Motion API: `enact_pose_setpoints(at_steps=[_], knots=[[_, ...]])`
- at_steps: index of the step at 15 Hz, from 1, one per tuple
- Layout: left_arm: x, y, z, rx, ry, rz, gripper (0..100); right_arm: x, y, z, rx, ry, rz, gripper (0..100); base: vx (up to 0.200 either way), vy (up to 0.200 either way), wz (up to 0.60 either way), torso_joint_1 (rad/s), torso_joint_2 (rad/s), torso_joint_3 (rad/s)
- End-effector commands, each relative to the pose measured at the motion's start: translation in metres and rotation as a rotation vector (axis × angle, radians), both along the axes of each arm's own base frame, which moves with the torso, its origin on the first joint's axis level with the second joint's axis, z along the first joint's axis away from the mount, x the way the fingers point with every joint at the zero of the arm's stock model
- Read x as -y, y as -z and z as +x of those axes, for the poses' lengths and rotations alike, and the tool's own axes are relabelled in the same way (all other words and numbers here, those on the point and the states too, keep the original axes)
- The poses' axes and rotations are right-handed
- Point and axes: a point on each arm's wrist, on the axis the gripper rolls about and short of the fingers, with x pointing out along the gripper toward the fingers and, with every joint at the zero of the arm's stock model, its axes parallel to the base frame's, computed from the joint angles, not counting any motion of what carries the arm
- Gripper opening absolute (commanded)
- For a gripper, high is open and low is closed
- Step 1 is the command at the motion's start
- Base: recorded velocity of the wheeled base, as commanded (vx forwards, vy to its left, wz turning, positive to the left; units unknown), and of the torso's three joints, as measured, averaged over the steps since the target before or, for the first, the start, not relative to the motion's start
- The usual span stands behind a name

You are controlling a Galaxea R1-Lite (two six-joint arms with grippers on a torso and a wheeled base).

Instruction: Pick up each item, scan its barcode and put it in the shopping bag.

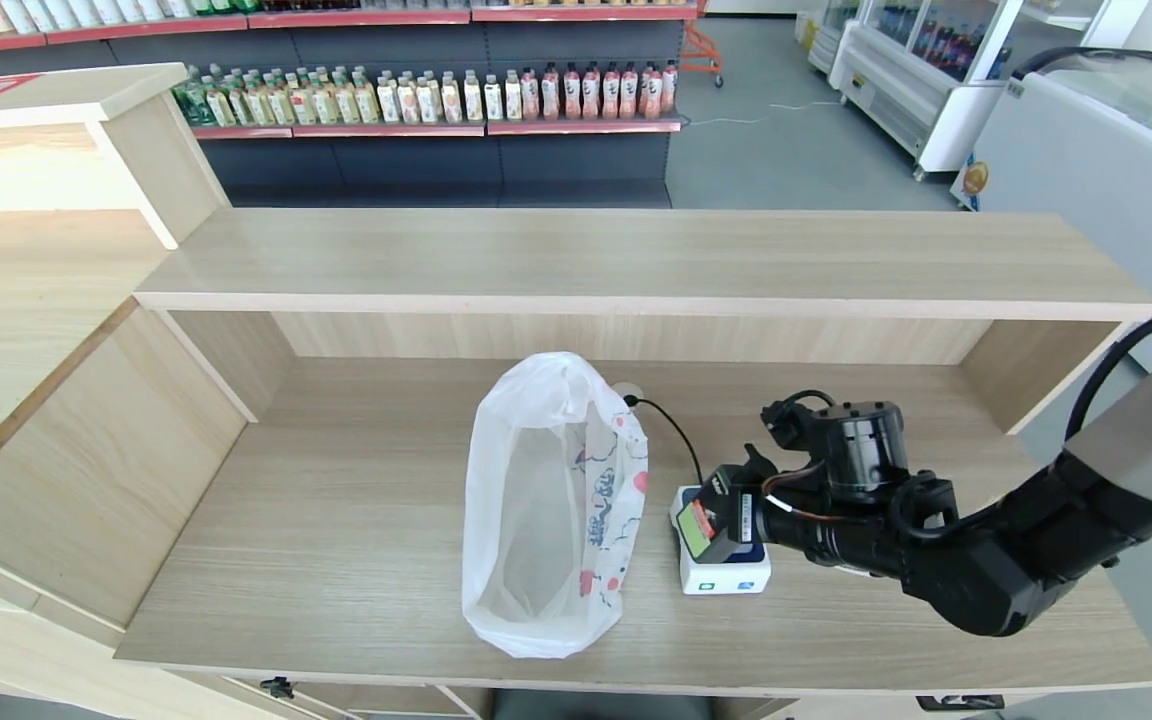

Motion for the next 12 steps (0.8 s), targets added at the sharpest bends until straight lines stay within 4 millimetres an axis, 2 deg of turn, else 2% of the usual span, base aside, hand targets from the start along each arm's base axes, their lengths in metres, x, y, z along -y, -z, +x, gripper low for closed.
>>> enact_pose_setpoints(at_steps=[1,7,9,11,12], knots=[[0.0,0.0,0.0,0.0,0.002,0.0,100,-0.001,0.01,0.005,-0.022,0.003,-0.01,0,0.0,0.0,0.0,0.0,0.0,0.0],[0.0,0.0,0.0,0.0,-0.001,0.0,100,-0.004,0.016,0.011,-0.005,0.002,-0.001,0,0.0,0.0,0.0,0.0,0.0,0.0],[0.0,0.0,0.0,0.0,-0.001,0.001,100,-0.004,0.012,0.011,0.005,0.001,0.005,0,0.0,0.0,0.0,0.0,0.0,0.0],[0.0,0.0,0.0,0.0,-0.001,0.001,100,-0.005,-0.001,0.01,0.042,-0.003,0.021,0,0.0,0.0,0.0,0.0,0.0,0.0],[0.0,0.0,0.0,0.0,-0.001,0.0,100,-0.001,-0.034,-0.003,0.121,-0.015,0.052,0,0.0,0.0,0.0,0.0,0.0,0.0]])
